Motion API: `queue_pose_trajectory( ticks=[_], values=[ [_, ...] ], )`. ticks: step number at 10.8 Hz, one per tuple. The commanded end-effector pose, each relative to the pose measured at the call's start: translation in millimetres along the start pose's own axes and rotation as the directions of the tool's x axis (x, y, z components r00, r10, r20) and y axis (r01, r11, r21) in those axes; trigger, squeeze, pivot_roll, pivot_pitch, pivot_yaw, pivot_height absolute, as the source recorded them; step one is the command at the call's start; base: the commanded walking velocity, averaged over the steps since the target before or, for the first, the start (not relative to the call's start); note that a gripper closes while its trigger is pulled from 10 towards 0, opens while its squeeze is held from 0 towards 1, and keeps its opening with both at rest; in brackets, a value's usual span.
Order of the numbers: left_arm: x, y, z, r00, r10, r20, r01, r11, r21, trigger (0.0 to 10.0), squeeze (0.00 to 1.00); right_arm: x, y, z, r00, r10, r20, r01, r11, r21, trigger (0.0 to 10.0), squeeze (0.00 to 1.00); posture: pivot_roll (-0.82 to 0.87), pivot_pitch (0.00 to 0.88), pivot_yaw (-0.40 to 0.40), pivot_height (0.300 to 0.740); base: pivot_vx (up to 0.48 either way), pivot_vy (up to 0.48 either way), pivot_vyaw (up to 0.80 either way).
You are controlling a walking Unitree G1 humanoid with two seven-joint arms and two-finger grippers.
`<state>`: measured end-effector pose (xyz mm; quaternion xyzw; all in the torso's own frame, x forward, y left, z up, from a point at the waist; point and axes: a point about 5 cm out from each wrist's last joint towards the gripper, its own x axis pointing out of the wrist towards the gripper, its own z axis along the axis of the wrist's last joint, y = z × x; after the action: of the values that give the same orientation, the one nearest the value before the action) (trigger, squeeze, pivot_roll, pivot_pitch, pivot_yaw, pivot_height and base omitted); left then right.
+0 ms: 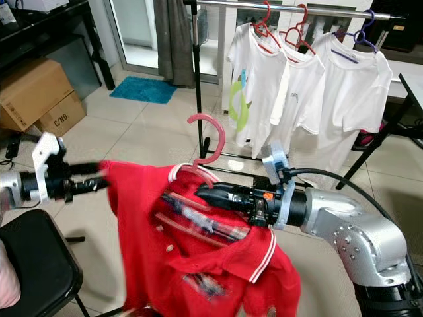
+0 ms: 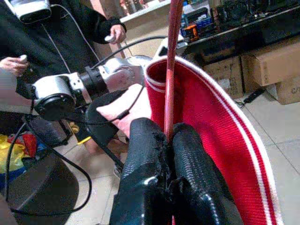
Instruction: Hang hanger
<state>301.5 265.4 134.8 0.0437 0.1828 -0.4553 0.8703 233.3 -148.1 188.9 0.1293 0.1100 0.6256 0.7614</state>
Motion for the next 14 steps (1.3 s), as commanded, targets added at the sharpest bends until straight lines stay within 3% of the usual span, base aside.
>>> queue_pose_trajectory(
  ticks=[1, 8, 10, 12, 14],
  values=[
    [-0.6, 2.5, 7, 1.0, -0.013, -0.01, 0.013, 1.0, 0.025, 0.0, 0.0, -0.1, 7.5, 9, 0.999, 0.05, 0.018, -0.05, 0.998, -0.032, 0.0, 0.0, -0.12, 0.0, 0.08, 0.74, 0.0, 0.0, 0.0],
    [1.1, 9.3, 11, 1.0, 0.008, 0.008, -0.008, 0.999, 0.04, 0.0, 0.0, -0.5, 9.5, 10, 0.998, 0.053, 0.026, -0.052, 0.998, -0.032, 0.0, 0.0, -0.12, 0.0, 0.088, 0.74, 0.0, 0.0, 0.0],
    [0.7, 17.0, 5, 0.99, 0.141, -0.006, -0.14, 0.988, 0.062, 0.0, 0.0, -0.3, 8.7, 9, 0.999, 0.046, 0.025, -0.045, 0.999, -0.027, 0.0, 0.0, -0.12, 0.0, 0.089, 0.74, 0.0, 0.0, 0.0],
    [-0.2, 25.1, 2, 0.962, 0.274, 0.021, -0.274, 0.962, 0.018, 0.0, 0.0, -0.4, 6.4, 9, 0.999, 0.029, 0.027, -0.028, 0.999, -0.03, 0.0, 0.0, -0.12, 0.0, 0.089, 0.74, 0.0, 0.0, 0.0],
    [0.6, 26.4, 2, 0.947, 0.311, 0.081, -0.311, 0.95, -0.01, 0.0, 0.0, -0.8, 4.8, 9, 0.999, 0.018, 0.03, -0.017, 0.999, -0.032, 0.0, 0.0, -0.12, 0.0, 0.089, 0.74, 0.0, 0.0, 0.0]
  ],
)
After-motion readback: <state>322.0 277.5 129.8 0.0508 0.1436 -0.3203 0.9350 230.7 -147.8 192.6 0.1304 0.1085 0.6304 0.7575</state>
